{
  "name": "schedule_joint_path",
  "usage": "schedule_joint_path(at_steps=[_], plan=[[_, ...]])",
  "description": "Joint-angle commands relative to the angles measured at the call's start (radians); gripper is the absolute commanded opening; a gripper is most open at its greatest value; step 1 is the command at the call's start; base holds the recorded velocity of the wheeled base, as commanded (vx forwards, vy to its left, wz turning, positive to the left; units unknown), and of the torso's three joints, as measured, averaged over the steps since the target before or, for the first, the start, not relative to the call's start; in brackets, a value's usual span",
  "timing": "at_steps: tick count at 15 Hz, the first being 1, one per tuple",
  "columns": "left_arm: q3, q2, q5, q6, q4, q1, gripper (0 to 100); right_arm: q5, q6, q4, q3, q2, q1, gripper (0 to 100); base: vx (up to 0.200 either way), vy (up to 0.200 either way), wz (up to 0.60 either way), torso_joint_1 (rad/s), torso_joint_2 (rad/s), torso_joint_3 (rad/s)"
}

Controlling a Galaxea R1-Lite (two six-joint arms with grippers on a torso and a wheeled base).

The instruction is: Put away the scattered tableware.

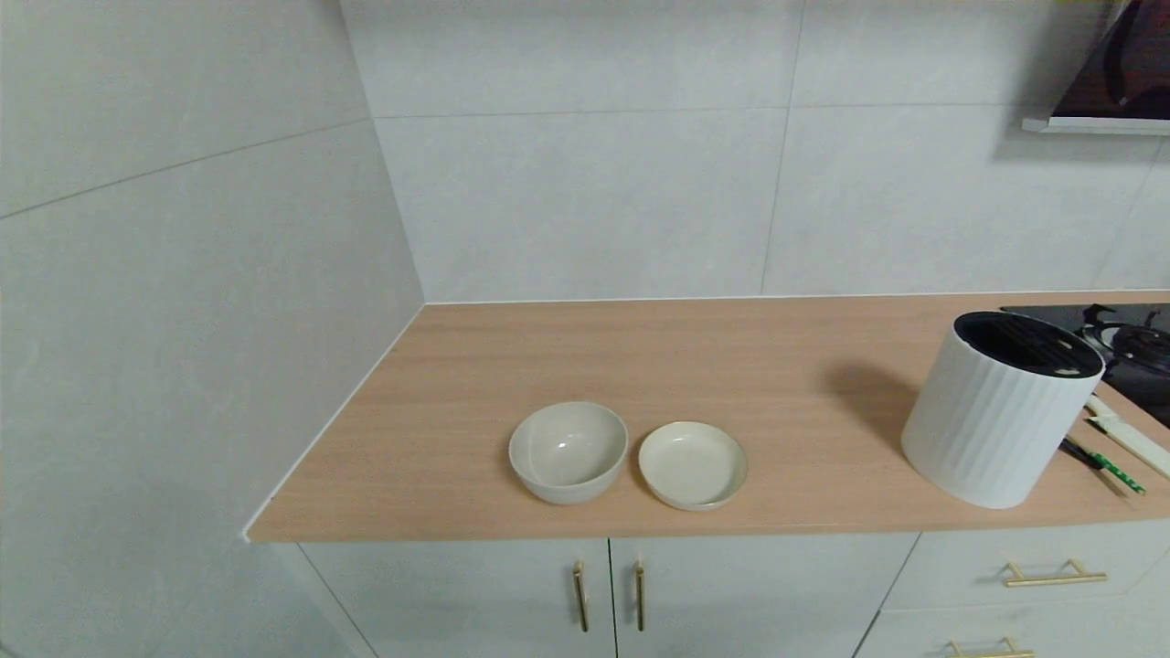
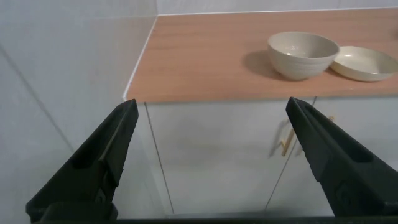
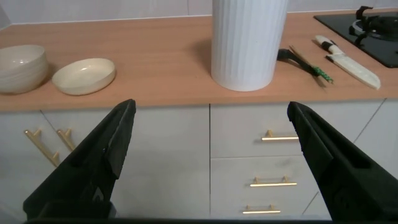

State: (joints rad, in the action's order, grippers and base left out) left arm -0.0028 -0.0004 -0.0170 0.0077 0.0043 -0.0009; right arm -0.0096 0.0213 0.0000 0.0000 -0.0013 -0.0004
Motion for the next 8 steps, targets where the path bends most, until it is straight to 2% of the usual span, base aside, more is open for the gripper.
schedule_joint_path(at_steps=[1,5,8], plan=[[0.001,0.0,0.0,0.0,0.0,0.001,100,-0.001,0.0,-0.002,0.0,0.001,0.0,100,0.0,0.0,0.0,0.0,0.0,0.0],[0.0,0.0,-0.001,0.0,0.0,0.001,100,-0.001,0.0,-0.002,0.0,0.001,0.0,100,0.0,0.0,0.0,0.0,0.0,0.0],[0.001,0.0,-0.001,0.003,0.0,0.001,100,-0.001,0.002,0.0,0.0,0.001,0.0,100,0.0,0.0,0.0,-0.147,0.31,0.165]])
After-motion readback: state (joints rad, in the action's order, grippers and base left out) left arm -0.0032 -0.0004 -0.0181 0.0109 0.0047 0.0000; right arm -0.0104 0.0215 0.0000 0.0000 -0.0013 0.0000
